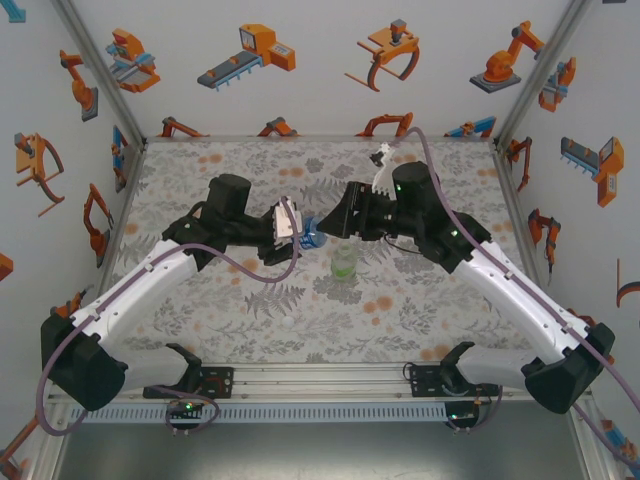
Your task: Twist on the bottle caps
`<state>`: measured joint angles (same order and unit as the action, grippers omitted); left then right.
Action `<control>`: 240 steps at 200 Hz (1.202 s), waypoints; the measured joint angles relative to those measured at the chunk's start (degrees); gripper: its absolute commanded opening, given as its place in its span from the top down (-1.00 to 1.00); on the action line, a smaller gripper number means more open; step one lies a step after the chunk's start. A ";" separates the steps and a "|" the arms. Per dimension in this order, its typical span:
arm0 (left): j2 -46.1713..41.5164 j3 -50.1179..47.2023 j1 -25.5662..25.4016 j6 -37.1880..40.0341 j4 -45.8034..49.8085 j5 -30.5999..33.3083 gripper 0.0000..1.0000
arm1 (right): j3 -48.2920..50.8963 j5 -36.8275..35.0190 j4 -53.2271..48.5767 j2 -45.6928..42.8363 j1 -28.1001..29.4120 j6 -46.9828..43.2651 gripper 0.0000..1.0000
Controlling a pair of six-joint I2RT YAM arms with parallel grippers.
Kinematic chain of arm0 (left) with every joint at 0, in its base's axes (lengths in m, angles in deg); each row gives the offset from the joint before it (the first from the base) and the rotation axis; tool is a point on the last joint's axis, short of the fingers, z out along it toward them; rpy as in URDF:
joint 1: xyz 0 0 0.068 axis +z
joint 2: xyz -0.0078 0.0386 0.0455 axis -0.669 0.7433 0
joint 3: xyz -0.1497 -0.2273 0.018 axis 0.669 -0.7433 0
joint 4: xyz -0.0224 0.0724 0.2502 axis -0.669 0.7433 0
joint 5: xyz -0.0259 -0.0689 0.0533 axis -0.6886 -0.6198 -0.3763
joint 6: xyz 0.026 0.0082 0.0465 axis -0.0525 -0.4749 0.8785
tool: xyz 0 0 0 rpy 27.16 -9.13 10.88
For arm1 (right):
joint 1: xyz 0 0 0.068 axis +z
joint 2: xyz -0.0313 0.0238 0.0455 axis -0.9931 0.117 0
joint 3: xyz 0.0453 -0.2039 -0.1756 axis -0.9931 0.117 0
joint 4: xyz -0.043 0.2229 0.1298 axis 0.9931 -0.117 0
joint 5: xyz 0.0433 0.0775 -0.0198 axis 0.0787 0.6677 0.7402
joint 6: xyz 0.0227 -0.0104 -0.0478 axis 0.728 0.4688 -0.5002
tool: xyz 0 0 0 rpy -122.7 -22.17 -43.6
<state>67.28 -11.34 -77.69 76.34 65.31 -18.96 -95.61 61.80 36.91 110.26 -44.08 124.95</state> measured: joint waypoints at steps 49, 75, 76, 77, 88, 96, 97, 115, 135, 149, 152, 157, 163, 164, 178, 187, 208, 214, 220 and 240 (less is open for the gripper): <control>-0.07 0.00 0.00 0.87 0.02 -2.08 1.00 | -0.17 3.76 0.02 -5.22 0.00 -22.84 -0.39; -0.52 0.00 0.00 1.75 0.11 -3.85 1.00 | -0.50 9.66 -0.90 -9.70 0.00 -41.31 -0.40; -0.52 0.00 0.00 1.81 0.11 -3.96 1.00 | -0.50 9.66 -0.90 -9.70 0.00 -41.31 -0.40; -0.57 0.00 0.00 1.86 0.13 -4.11 1.00 | -0.55 9.97 -1.01 -9.92 0.00 -42.05 -0.40; -0.74 0.00 0.00 2.25 0.22 -5.05 1.00 | -1.07 12.79 -2.19 -10.75 0.00 -50.03 -0.39; -0.79 0.00 0.00 2.64 0.50 -5.92 1.00 | -1.68 14.47 -3.34 -10.84 0.00 -55.04 -0.37; -0.79 0.00 0.00 2.64 0.50 -5.92 1.00 | -1.77 14.71 -3.56 -10.84 0.02 -55.54 -0.36; -0.79 0.02 0.00 3.56 1.44 -7.34 1.00 | -2.91 17.79 -5.88 -9.97 0.00 -64.19 -0.25; -0.79 0.17 0.00 4.59 2.84 -8.66 1.00 | -3.96 20.83 -8.59 -8.11 0.00 -70.95 -0.15; -0.79 0.33 -0.02 5.22 3.67 -9.51 1.00 | -4.04 22.67 -9.49 -6.88 0.00 -73.85 -0.13; -0.79 0.39 -0.04 5.31 3.85 -9.68 1.00 | -4.04 22.82 -9.64 -6.73 0.00 -74.16 -0.13; -0.76 0.48 -0.07 5.53 4.24 -9.99 1.00 | -4.04 23.30 -9.92 -6.32 0.00 -74.95 -0.12; -0.76 0.59 -0.11 5.77 4.55 -10.25 1.00 | -4.04 23.67 -10.19 -6.01 0.00 -75.52 -0.11; -0.76 0.61 -0.13 5.84 4.63 -10.32 1.00 | -4.04 23.74 -10.23 -5.95 0.02 -75.60 -0.10; -0.76 0.87 -0.26 6.25 5.33 -10.82 1.00 | -4.04 24.48 -10.32 -5.33 0.02 -76.72 -0.06; -0.76 1.03 -0.26 6.45 5.66 -11.15 1.00 | -4.04 24.72 -10.29 -5.09 0.00 -77.29 -0.05; -0.74 1.16 -0.26 6.69 6.05 -11.65 1.00 | -4.04 25.55 -10.25 -4.63 0.02 -77.96 0.02; -0.74 1.20 -0.28 6.71 6.16 -11.67 1.00 | -4.04 25.79 -10.25 -4.52 0.02 -78.01 0.03; -0.74 1.27 -0.28 6.78 6.19 -11.67 1.00 | -4.04 25.92 -10.23 -4.46 0.02 -78.09 0.06; -0.74 1.42 -0.28 6.95 6.38 -11.74 1.00 | -4.17 26.43 -10.27 -4.09 0.04 -78.34 0.17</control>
<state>66.54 -9.92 -77.98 83.29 71.69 -30.70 -99.79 88.23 26.63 106.17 -44.03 46.61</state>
